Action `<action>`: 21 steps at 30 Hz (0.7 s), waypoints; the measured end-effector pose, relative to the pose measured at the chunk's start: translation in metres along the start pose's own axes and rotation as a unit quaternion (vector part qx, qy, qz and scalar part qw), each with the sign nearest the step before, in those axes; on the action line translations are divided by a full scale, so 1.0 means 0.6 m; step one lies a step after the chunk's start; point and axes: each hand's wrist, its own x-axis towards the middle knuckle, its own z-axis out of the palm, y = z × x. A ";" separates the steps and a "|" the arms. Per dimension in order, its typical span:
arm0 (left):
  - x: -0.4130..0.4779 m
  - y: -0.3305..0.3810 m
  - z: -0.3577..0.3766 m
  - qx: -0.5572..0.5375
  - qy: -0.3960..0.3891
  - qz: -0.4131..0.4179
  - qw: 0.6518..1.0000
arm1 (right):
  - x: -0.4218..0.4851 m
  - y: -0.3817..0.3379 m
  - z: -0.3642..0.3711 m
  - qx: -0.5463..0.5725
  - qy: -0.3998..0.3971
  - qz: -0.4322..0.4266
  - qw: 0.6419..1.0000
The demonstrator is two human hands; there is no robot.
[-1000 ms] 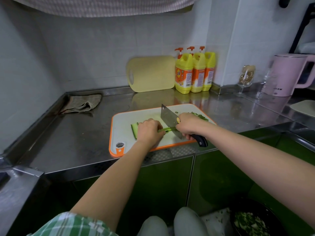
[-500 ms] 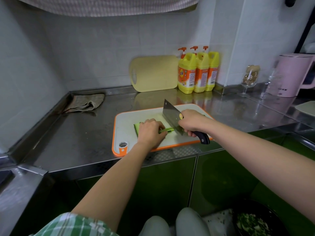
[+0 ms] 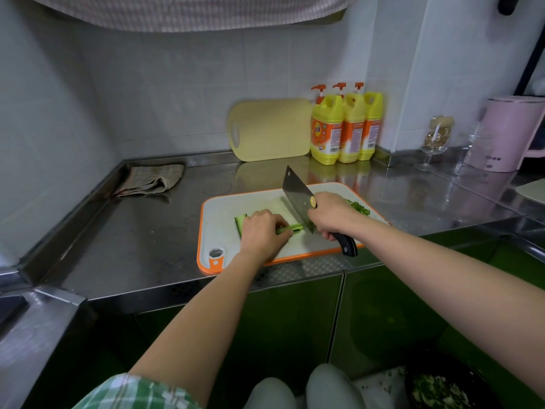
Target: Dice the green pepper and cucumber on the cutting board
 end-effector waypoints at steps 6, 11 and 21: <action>-0.001 0.000 0.001 -0.003 0.007 0.001 1.000 | -0.010 -0.014 -0.006 -0.060 -0.060 0.025 0.996; -0.005 0.000 0.001 -0.006 0.014 0.005 1.000 | -0.002 -0.008 0.021 -0.056 -0.019 0.023 0.998; -0.010 0.001 -0.001 -0.013 0.018 0.004 1.000 | -0.004 -0.003 -0.015 -0.004 -0.038 0.016 0.999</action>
